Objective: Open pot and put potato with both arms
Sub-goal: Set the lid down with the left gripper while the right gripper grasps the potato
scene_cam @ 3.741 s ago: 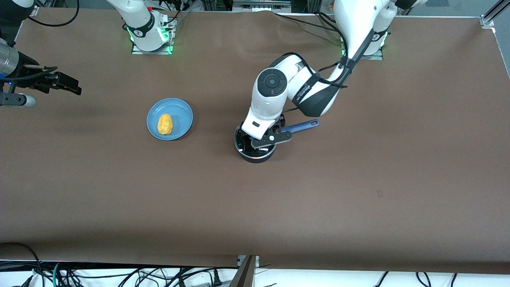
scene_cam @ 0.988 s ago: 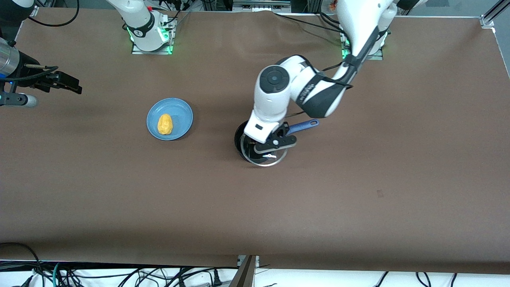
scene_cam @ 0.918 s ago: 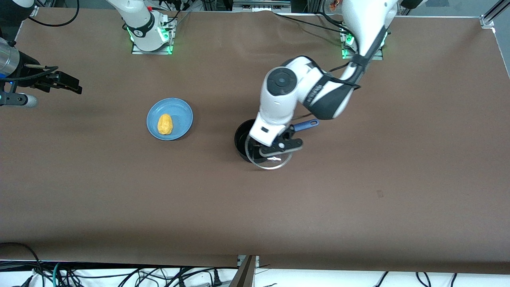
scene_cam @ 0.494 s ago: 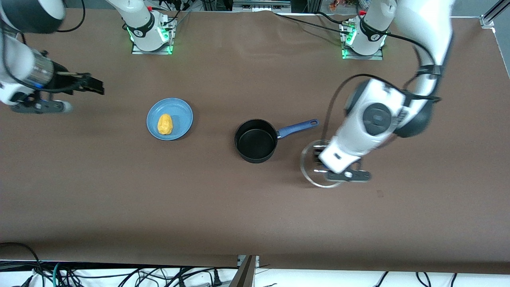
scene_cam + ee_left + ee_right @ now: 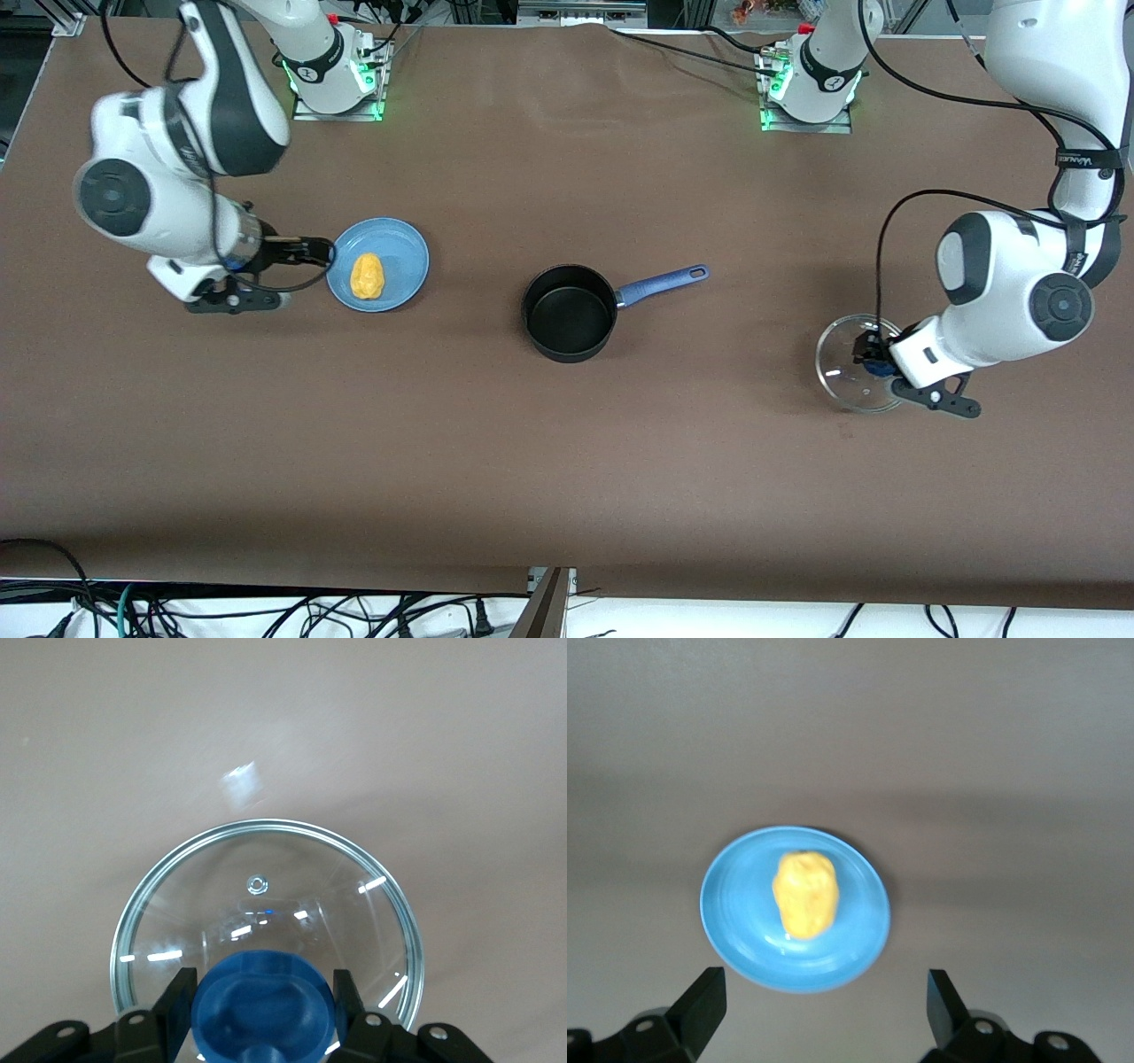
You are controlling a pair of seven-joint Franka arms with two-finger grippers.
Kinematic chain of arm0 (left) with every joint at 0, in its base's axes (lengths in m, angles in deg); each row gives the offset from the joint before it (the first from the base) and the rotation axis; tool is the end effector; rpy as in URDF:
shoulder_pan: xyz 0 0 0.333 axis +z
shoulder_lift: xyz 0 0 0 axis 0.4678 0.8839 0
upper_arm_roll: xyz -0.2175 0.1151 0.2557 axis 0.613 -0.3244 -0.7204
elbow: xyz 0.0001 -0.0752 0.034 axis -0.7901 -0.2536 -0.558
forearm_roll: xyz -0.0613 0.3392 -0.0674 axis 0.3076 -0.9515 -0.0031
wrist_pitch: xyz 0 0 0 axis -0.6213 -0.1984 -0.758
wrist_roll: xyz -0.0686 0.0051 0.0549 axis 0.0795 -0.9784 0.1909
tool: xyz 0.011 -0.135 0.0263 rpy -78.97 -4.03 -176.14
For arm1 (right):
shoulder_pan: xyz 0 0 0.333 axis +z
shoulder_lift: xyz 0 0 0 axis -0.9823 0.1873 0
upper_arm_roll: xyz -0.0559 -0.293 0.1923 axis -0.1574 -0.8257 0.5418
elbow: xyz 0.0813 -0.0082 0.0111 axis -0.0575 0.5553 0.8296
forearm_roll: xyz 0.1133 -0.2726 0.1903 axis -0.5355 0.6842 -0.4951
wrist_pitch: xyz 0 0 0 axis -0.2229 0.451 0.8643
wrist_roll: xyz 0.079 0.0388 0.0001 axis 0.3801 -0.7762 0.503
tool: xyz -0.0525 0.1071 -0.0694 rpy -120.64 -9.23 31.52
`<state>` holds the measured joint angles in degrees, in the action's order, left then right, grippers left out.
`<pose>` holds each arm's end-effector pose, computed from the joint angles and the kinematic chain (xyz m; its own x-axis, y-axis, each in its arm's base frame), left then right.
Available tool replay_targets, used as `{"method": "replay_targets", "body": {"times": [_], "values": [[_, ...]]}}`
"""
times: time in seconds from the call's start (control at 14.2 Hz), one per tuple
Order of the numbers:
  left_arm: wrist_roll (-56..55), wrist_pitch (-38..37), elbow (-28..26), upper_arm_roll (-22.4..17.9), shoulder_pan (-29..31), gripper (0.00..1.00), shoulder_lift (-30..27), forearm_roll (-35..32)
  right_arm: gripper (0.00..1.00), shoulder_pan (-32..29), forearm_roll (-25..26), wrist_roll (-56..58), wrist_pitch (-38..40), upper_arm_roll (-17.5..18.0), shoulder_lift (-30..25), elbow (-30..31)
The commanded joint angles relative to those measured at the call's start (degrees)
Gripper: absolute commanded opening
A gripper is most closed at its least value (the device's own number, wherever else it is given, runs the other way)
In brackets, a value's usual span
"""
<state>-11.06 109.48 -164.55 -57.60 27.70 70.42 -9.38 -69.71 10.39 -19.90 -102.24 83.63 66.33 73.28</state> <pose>0.6210 0.0317 0.3084 0.9545 -0.2944 -0.0475 -0.2906 -0.9540 0.0738 0.5139 0.1135 0.3957 0.9794 0.0432 -0.1972 0.0460 -0.9989 0.0094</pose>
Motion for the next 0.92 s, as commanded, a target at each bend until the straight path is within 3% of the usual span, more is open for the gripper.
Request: {"method": "replay_targets", "body": {"times": [0.0, 0.14, 0.42, 0.64, 0.85], "values": [[10.15, 6.89, -8.59, -3.35, 0.19, 0.49, -3.13, 4.28, 1.00, 0.61, -0.05, -3.78, -12.93, 1.79, -1.75, 10.77], [12.28, 8.74, -10.18, -4.32, 1.07, 0.49, -3.13, 4.47, 1.00, 1.14, 0.05, -3.79, -20.07, 1.79, -0.27, 15.27], [14.66, 14.71, -13.69, -5.29, 1.69, 0.50, -2.87, 4.47, 1.00, 1.32, 0.39, -3.70, -24.74, 1.79, 3.69, 16.07], [14.57, 15.70, -13.97, -5.29, 2.04, 0.60, -2.34, 4.47, 1.00, 1.84, 0.66, -3.70, -28.88, 1.79, 7.21, 16.25], [13.87, 15.00, -13.09, -5.29, 2.13, 1.00, -2.51, 4.56, 1.00, 2.11, 0.66, -3.70, -28.89, 1.79, 8.35, 16.43]]}}
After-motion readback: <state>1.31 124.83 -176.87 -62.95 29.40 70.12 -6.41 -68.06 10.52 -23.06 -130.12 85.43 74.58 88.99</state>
